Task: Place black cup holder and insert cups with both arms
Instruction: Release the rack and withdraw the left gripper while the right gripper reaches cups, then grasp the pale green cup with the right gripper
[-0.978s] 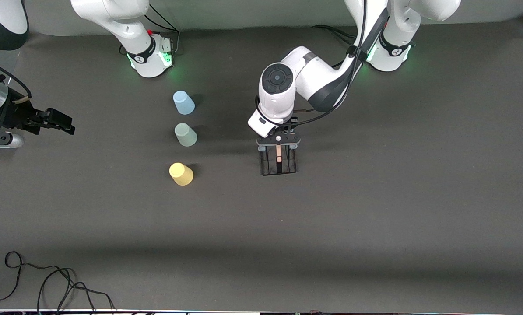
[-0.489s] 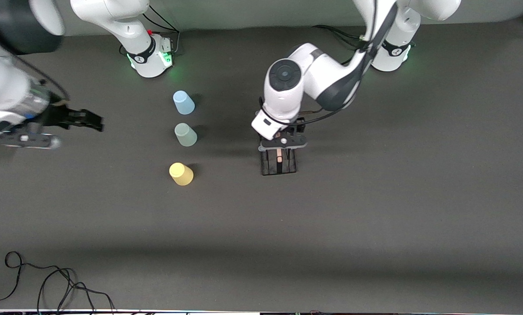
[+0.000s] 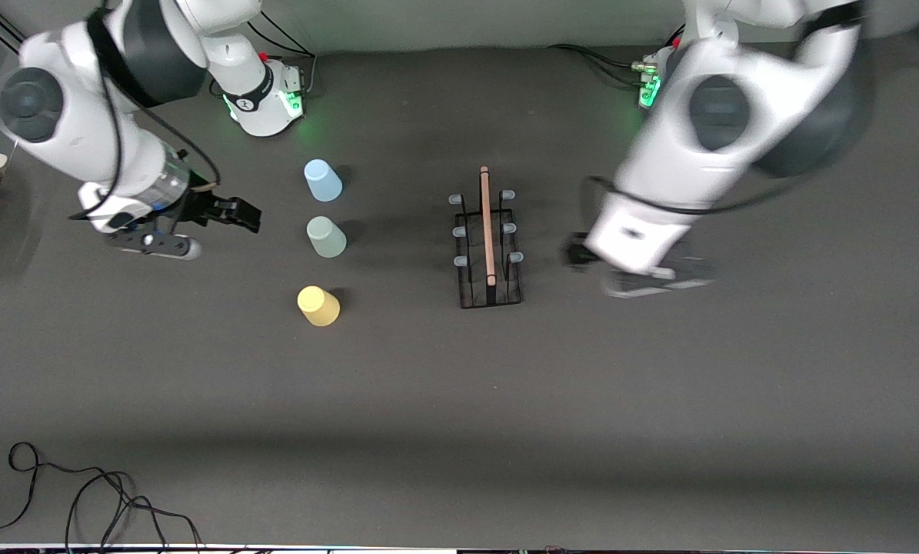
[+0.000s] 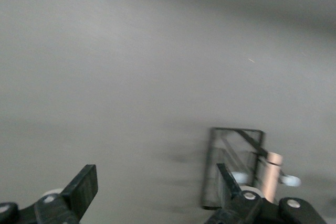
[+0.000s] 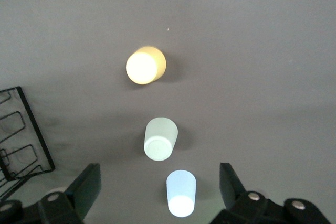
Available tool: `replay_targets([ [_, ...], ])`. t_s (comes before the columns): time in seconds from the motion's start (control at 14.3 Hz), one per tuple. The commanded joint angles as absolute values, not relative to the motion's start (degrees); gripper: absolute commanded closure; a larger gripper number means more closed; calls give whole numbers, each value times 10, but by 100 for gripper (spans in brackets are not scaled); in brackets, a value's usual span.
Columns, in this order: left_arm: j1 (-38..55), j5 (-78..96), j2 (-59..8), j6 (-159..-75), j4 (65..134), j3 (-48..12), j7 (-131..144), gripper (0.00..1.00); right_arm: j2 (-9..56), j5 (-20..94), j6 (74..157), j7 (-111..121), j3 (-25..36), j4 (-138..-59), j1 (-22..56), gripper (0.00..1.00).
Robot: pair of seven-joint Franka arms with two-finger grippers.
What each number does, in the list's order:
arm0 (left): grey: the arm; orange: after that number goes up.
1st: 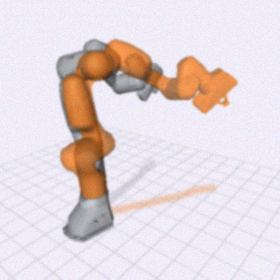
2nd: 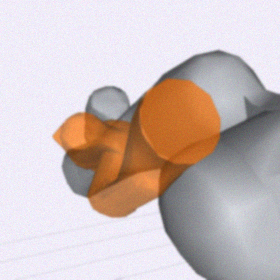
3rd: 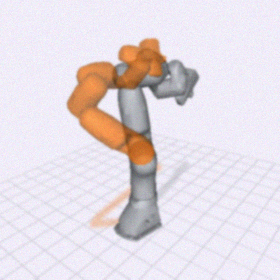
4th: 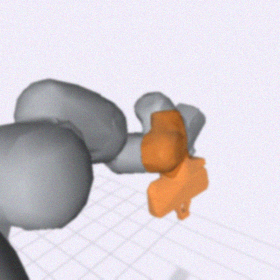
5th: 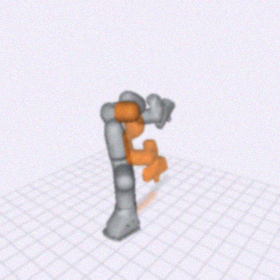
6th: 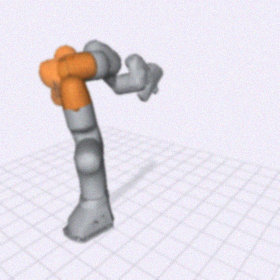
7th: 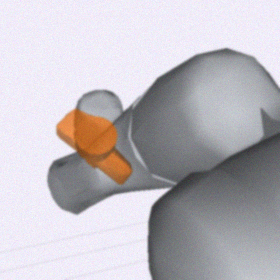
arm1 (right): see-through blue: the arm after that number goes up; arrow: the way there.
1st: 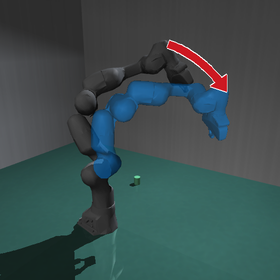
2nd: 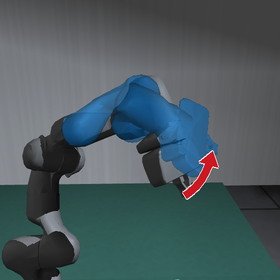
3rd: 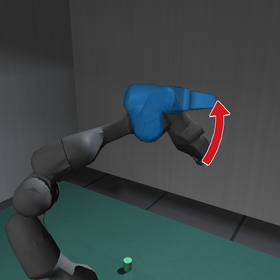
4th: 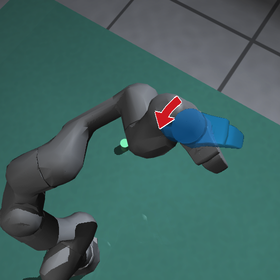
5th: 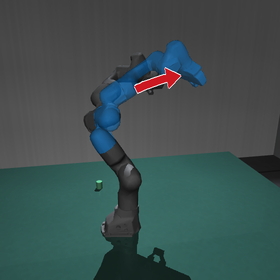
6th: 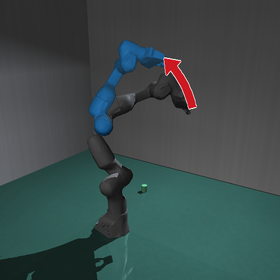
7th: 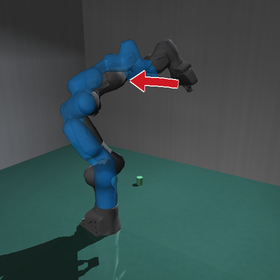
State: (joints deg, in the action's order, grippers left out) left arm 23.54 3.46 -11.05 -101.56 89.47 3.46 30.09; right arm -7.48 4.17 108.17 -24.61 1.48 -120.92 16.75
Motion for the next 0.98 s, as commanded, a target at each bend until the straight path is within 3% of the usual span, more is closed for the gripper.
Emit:
replay_targets([
  [0.0, 142, 32, -90, -993, 905, 25, 210, 0, -148, 51, 1167, -274, 21, -1338, 196, 0],
  [0.21, 77, 29, -76, -961, 911, 25, 108, 0, -149, 56, 1248, -291, 21, -1404, 220, 0],
  [0.42, 59, 18, -18, -963, 968, 25, 63, 0, -138, 57, 1351, -296, 21, -1470, 236, 0],
  [0.56, 52, 19, -12, -955, 967, 27, 12, 0, -120, 57, 1418, -300, 22, -1505, 238, 0],
  [0.91, 43, -11, 11, -962, 980, 33, -18, 0, -48, 57, 1508, -302, 21, -1522, 251, 0],
])
